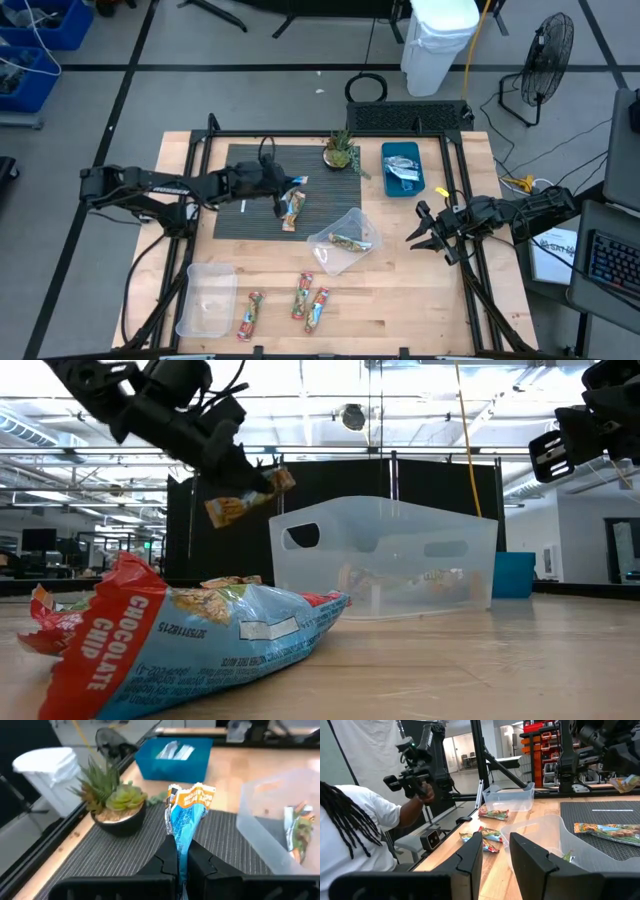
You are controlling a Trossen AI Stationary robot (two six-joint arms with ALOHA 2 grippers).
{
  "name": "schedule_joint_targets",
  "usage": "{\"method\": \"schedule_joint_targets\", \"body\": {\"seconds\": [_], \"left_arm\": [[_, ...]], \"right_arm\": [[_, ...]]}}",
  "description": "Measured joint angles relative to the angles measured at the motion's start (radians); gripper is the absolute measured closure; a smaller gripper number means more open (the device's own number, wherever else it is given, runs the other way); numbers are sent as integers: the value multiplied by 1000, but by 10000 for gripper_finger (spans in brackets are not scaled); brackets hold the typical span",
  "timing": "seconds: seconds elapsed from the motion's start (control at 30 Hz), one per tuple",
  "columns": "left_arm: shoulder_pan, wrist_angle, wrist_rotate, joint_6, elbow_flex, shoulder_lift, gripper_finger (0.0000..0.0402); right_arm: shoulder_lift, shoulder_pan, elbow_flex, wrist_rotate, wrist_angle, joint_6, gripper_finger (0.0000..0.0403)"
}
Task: Pick and place Granola Bars by type
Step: Put the left yellow granola bar into the top transparent bin
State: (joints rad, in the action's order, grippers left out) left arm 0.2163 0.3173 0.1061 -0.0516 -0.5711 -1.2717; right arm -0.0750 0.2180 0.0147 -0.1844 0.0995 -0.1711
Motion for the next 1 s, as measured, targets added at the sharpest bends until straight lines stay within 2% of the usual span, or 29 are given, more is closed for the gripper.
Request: {"method": "schedule_joint_targets", "body": {"seconds": [0.13,0.27,0.47,0.6,0.87,1.0], "left_arm": [[46,203,-94,20,123,21,392],[96,374,-144,60,260,83,392],[139,463,-290,109,383,264,392],[159,407,-317,110,409,405,392],[206,90,-318,143,380,701,392],[214,-39,-315,178,343,790,392]], "right_arm": [[0,0,0,0,0,0,314],[-1,0,0,0,-1,0,314],[-2,0,0,0,-1,0,314],[-2,0,0,0,-1,0,314],[-2,0,0,0,0,0,314],[-2,0,0,0,0,0,314]]}}
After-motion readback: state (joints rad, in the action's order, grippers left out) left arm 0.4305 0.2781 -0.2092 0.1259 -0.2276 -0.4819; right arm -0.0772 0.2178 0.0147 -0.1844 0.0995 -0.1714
